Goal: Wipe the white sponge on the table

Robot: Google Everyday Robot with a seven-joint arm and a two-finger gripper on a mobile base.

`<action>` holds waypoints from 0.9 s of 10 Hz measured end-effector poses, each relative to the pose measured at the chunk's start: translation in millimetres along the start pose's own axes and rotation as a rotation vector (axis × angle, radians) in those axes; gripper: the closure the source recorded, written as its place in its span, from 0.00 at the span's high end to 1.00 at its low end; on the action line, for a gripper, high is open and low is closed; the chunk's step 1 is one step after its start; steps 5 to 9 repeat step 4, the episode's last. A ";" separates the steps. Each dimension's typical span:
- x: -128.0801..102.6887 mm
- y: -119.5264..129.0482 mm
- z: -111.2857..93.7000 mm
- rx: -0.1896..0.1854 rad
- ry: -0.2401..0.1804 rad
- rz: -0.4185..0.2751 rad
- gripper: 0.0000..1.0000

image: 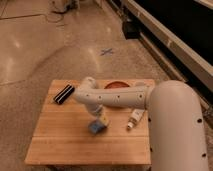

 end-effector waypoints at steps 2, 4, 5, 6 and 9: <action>-15.7 -4.5 -1.9 0.011 -0.036 -0.024 0.20; -14.4 -3.2 -0.6 0.010 -0.036 -0.021 0.20; -14.4 -3.2 -0.6 0.010 -0.036 -0.021 0.20; -14.4 -3.2 -0.6 0.010 -0.036 -0.021 0.20; -14.4 -3.2 -0.6 0.010 -0.036 -0.021 0.20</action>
